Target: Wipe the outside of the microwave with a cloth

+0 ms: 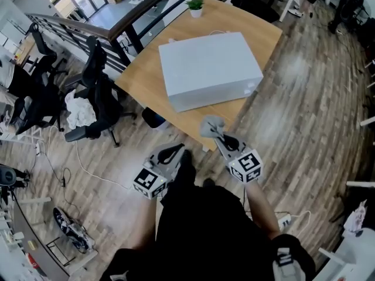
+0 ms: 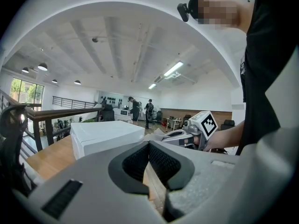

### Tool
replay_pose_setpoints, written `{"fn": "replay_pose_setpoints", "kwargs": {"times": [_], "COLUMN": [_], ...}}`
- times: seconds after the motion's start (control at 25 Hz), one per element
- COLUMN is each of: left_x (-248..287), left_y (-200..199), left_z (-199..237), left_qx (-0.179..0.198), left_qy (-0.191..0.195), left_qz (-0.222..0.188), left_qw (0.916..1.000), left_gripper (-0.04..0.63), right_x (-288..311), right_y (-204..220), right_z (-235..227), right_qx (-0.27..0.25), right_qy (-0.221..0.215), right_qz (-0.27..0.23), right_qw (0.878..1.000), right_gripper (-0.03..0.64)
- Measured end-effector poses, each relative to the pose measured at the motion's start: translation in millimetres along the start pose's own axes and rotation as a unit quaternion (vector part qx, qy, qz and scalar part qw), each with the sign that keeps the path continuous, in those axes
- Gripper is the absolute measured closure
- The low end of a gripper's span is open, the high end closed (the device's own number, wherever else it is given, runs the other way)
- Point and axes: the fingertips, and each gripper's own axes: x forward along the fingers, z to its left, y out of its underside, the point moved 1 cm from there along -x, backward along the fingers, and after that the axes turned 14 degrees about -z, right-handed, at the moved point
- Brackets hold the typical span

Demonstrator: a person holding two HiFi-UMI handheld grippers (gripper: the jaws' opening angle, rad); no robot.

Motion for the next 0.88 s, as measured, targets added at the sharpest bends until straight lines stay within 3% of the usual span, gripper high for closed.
{"fn": "replay_pose_setpoints", "kwargs": {"times": [0.24, 0.44, 0.88], "left_x": [10, 17, 29], "left_y": [-7, -11, -22], "left_z": [63, 117, 185], "left_qx": [-0.009, -0.016, -0.017], "left_qy": [0.007, 0.016, 0.051], "left_qz": [0.003, 0.01, -0.008], "left_qw": [0.9999, 0.9997, 0.9985], "left_gripper": [0.592, 0.594, 0.594], "right_x": [66, 124, 205], "right_y": [-4, 0, 5], "right_z": [-20, -34, -58], "right_qx": [-0.015, -0.009, -0.03], "right_qy": [0.009, 0.023, 0.068], "right_qz": [0.004, 0.055, 0.118], "right_qw": [1.0, 0.998, 0.99], "right_gripper": [0.594, 0.593, 0.584]}}
